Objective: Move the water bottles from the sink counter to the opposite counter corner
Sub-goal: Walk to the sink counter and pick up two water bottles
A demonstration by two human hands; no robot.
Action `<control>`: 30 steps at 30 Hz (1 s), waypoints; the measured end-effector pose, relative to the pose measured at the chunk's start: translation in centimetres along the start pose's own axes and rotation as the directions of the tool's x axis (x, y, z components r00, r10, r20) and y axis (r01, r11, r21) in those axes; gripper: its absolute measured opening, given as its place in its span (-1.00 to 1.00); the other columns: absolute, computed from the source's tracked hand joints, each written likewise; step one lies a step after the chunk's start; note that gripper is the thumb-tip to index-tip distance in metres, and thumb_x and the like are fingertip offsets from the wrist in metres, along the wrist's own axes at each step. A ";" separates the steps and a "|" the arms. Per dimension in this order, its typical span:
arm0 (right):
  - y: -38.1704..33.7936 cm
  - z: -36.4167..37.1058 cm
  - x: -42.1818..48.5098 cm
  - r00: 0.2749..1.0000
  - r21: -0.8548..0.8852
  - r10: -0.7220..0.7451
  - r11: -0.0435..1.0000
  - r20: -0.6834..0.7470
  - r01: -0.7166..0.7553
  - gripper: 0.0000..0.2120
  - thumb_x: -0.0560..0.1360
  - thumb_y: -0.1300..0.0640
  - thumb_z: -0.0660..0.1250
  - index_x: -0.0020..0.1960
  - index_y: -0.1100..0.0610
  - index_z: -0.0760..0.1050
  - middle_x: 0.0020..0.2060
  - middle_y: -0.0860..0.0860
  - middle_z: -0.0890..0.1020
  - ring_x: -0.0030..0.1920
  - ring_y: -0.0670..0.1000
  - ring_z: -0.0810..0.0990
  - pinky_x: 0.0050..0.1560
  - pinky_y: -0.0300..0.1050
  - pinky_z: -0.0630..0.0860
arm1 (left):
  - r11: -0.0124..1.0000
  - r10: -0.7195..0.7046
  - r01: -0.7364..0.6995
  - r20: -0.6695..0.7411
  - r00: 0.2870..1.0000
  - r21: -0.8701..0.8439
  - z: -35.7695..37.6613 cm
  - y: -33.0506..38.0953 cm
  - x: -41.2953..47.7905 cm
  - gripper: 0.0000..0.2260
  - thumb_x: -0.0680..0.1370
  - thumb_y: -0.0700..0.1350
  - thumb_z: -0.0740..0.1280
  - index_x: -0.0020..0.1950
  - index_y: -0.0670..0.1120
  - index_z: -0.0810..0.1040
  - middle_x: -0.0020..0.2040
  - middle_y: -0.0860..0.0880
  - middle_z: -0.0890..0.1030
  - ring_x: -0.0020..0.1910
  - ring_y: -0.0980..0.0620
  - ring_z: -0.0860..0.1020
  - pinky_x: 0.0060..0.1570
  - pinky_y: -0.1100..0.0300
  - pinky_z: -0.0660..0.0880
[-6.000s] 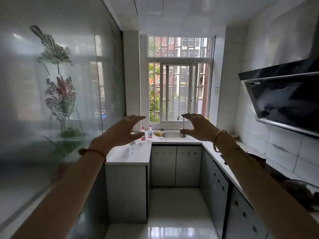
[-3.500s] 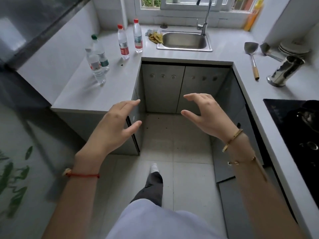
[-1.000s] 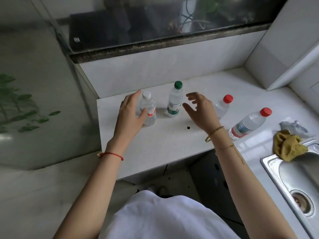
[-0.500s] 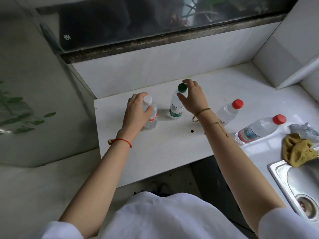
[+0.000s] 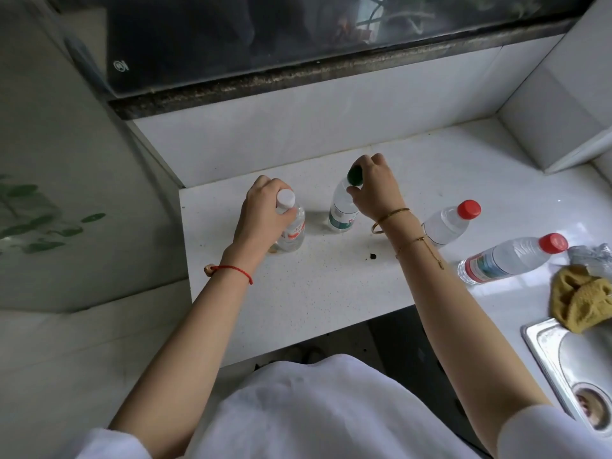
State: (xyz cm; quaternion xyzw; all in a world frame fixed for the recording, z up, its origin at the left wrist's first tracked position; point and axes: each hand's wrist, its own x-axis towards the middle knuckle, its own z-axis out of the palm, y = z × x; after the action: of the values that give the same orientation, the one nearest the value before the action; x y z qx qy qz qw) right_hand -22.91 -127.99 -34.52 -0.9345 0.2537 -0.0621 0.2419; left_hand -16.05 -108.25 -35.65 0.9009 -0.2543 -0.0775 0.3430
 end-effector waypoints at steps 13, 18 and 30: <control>-2.9 -1.9 -9.7 0.973 0.007 -0.231 0.973 -0.004 0.231 -0.79 0.35 0.26 0.39 -0.04 0.23 0.45 -0.06 0.13 0.47 -0.26 0.14 0.51 -0.24 -0.08 0.52 | 0.995 0.097 -0.097 -0.066 0.993 0.010 -2.1 0.3 -6.8 -0.78 0.35 -0.23 0.48 -0.06 -0.04 0.60 -0.06 0.01 0.51 -0.20 0.06 0.50 -0.18 0.25 0.45; -4.0 -2.2 -13.8 0.955 0.029 -0.285 0.959 0.082 0.283 -0.78 0.34 0.25 0.40 -0.03 0.20 0.47 -0.05 0.12 0.49 -0.24 0.12 0.51 -0.23 -0.18 0.45 | 0.997 0.069 -0.067 -0.077 0.995 0.034 -3.5 0.5 -11.9 -0.78 0.34 -0.20 0.48 -0.06 -0.02 0.61 -0.05 0.03 0.54 -0.16 0.11 0.50 -0.19 0.46 0.33; -9.0 -1.6 -21.1 0.822 0.074 -0.510 0.858 0.252 0.509 -0.78 0.34 0.24 0.38 -0.03 0.17 0.47 -0.06 0.08 0.48 -0.25 0.10 0.50 -0.25 -0.19 0.38 | 0.987 -0.160 0.160 -0.212 0.964 -0.017 -7.9 0.4 -25.5 -0.79 0.34 -0.29 0.47 -0.06 -0.10 0.64 -0.09 0.01 0.55 -0.31 0.20 0.47 -0.24 0.54 0.31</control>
State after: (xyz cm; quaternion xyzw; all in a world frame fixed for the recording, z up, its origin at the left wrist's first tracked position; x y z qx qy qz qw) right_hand -37.50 -111.21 -28.64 -0.9676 -0.0393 -0.0003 0.2495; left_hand -35.59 -90.88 -30.35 0.9217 -0.1426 -0.0079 0.3605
